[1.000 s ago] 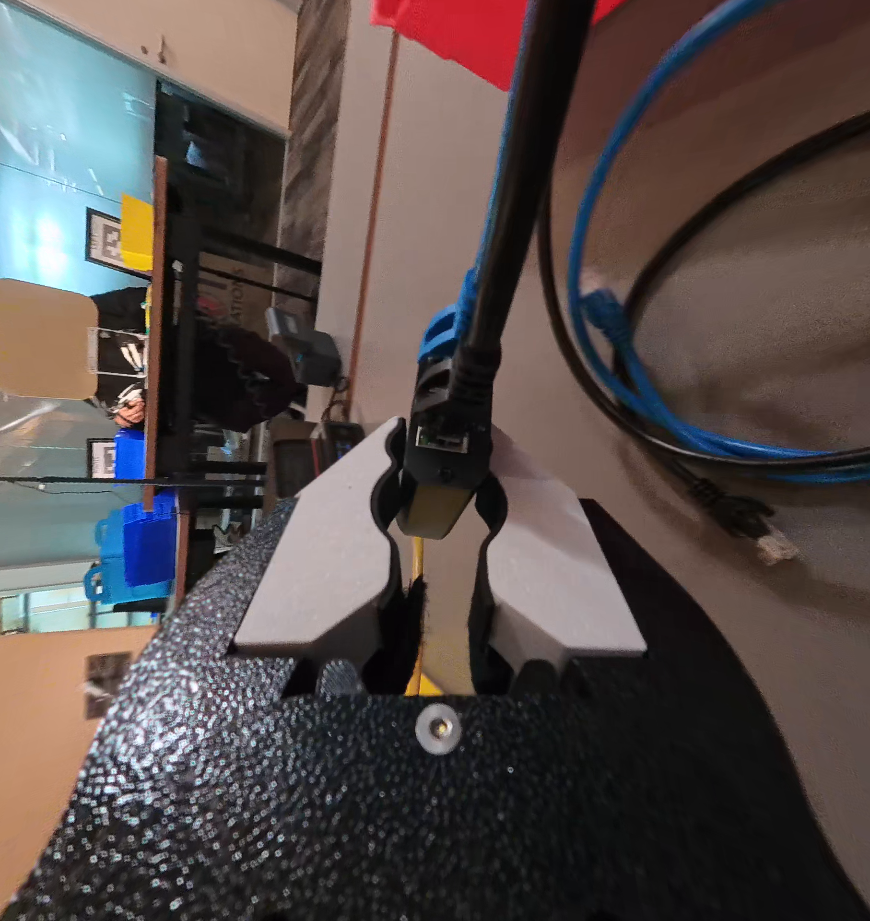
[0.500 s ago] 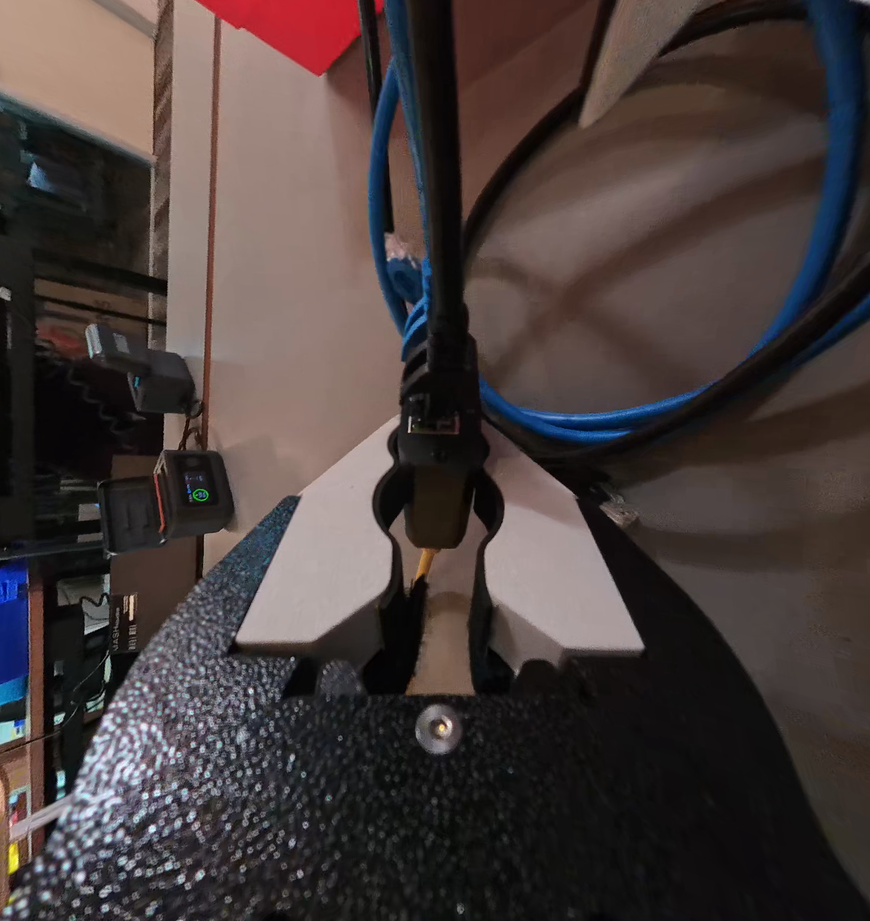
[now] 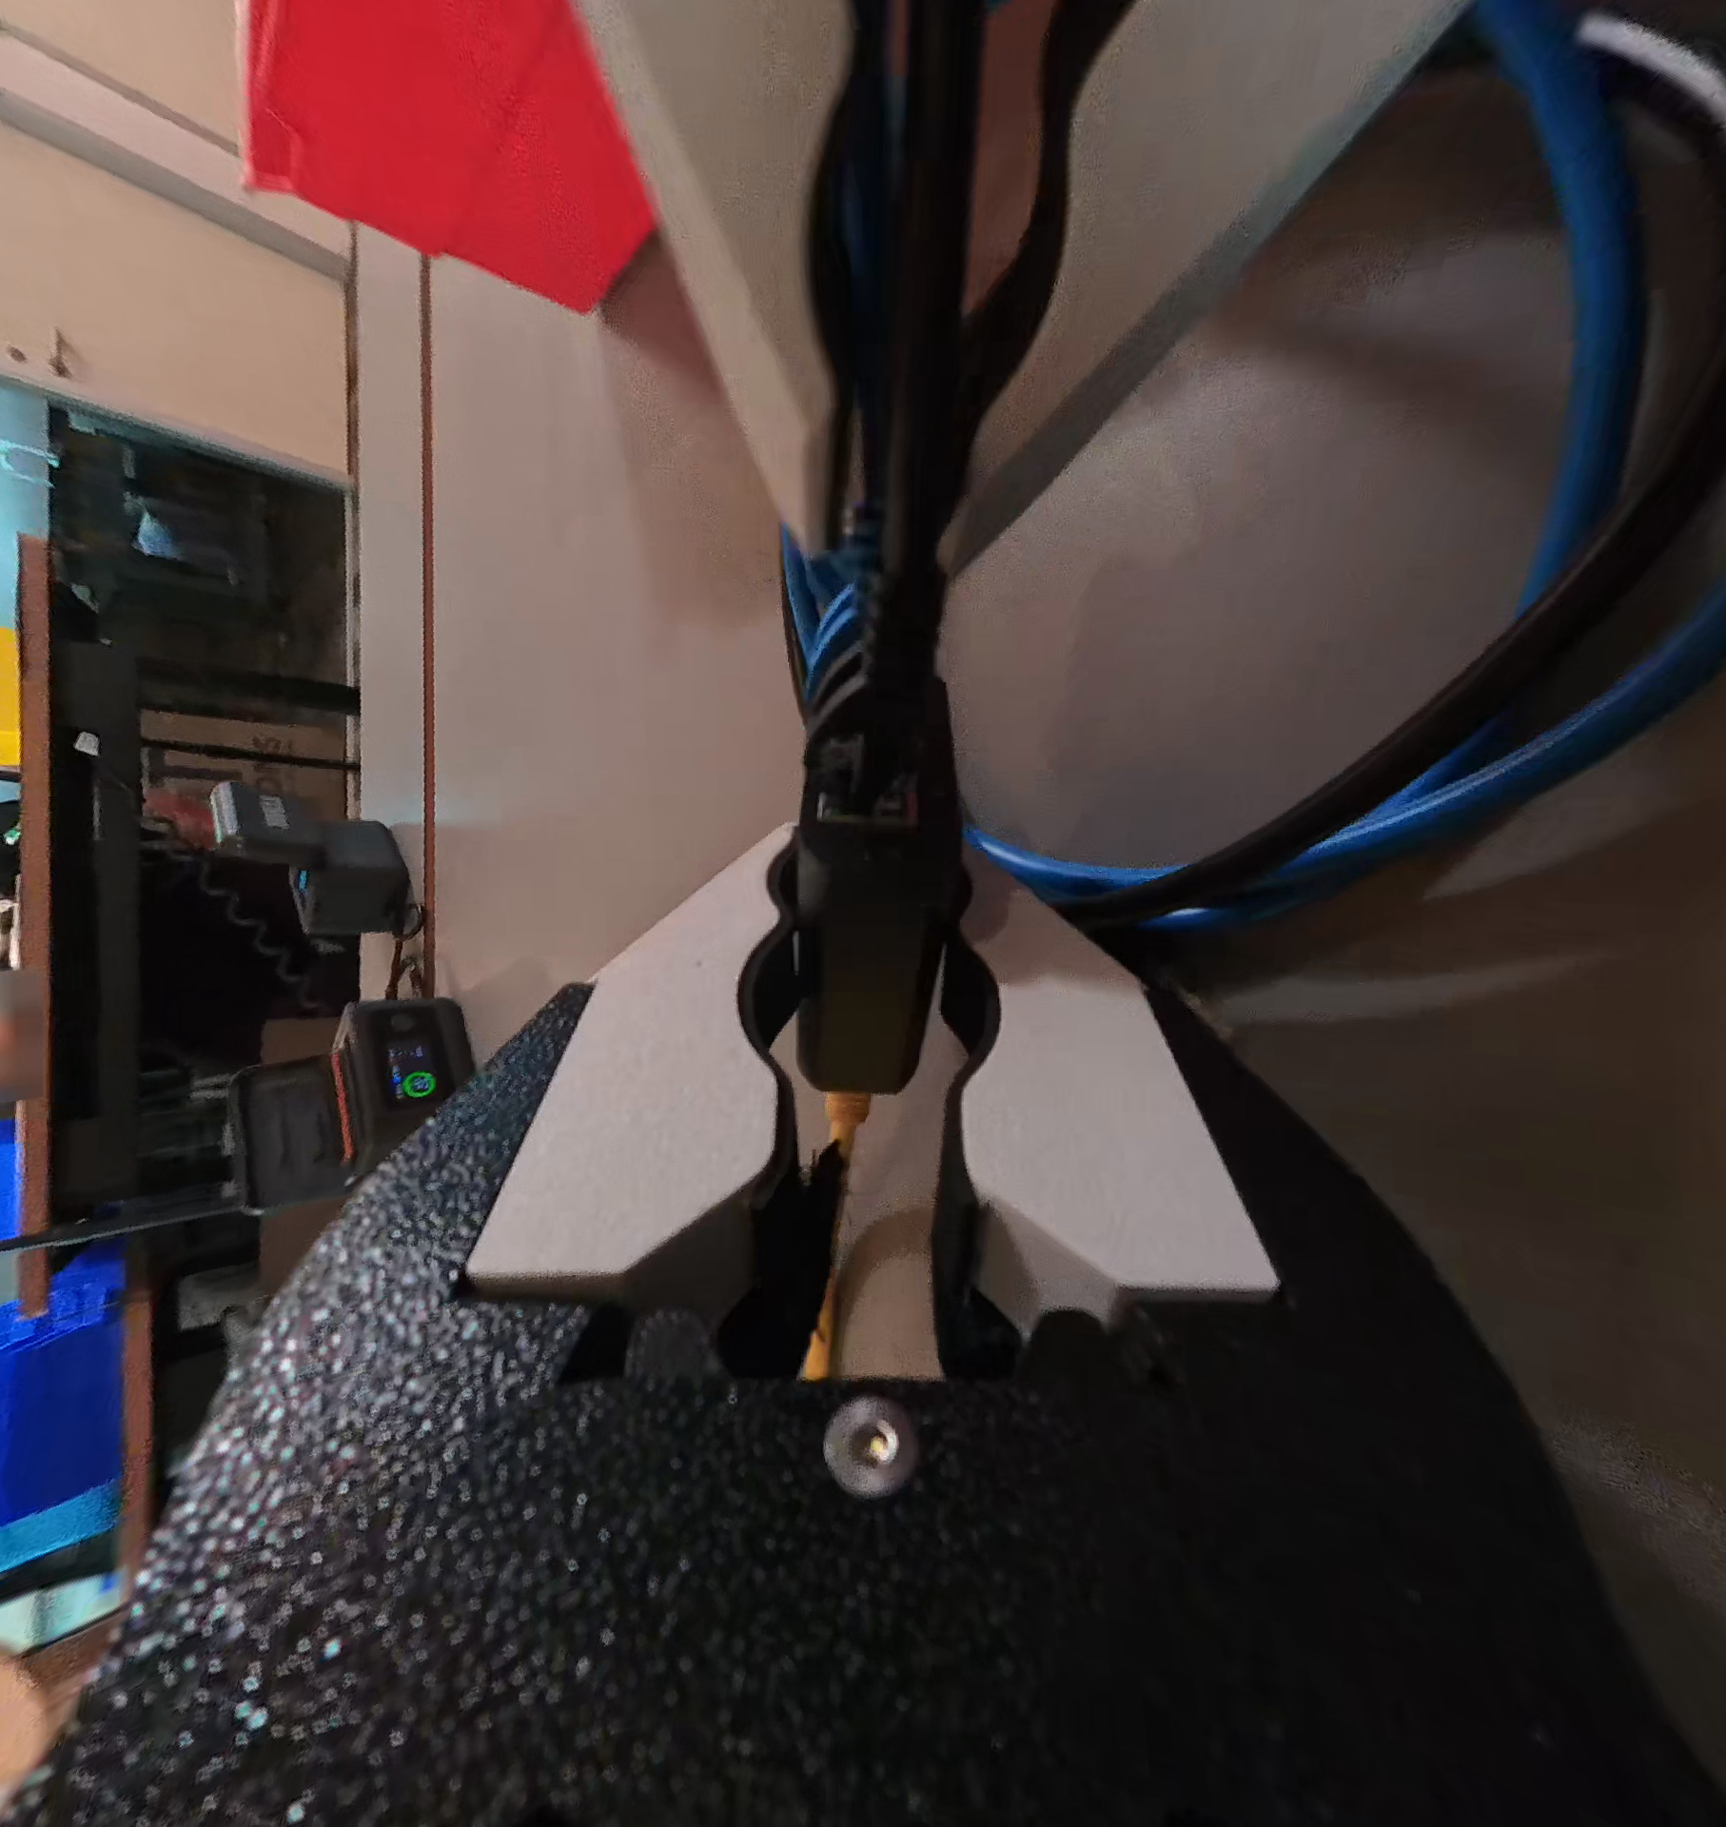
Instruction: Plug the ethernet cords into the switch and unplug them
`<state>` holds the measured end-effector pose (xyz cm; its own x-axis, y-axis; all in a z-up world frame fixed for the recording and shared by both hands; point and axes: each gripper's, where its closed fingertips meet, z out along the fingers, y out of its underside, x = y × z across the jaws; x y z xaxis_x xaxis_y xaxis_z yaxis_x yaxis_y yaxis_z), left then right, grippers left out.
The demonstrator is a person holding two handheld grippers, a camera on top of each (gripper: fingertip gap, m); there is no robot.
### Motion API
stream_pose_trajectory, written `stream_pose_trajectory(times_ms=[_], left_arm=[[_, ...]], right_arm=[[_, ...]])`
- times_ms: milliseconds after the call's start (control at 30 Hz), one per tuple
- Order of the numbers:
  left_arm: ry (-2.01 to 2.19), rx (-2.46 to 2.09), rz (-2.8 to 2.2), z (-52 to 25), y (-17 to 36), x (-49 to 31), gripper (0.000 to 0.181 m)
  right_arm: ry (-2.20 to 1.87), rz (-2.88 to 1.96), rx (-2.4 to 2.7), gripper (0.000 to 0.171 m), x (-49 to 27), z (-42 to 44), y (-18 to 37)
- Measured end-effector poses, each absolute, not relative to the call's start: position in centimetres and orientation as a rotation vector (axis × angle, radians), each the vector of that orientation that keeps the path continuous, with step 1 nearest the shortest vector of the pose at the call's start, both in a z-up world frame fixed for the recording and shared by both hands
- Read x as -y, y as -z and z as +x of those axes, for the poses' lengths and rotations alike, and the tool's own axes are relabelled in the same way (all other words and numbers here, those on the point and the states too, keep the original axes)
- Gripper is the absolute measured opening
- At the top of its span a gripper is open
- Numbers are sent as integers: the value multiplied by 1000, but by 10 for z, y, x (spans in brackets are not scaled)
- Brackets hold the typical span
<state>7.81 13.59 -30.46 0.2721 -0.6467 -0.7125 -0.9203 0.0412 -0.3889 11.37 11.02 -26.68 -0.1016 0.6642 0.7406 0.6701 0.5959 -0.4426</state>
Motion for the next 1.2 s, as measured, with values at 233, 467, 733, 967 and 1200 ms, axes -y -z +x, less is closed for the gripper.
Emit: stream_pose_trajectory(times_ms=[233, 467, 733, 967, 1200], left_arm=[[-188, -1354, -1558, 94, 301, -132, 30], [-143, -1372, -1585, 97, 300, -136, 24], [-83, -1408, -1562, 98, 300, -135, 23], [-46, -1406, -1539, 99, 299, -134, 24], [43, -1382, -1584, 99, 299, -134, 25]], right_arm=[[-234, -1190, 1768, 11, -111, 128, 278], [-218, -1251, 1705, 49, -102, 133, 261], [-4, -1217, 1728, 34, -114, 110, 278], [-57, -1163, 1716, 18, -113, 105, 274], [-87, -1093, 1670, 13, -110, 103, 266]])
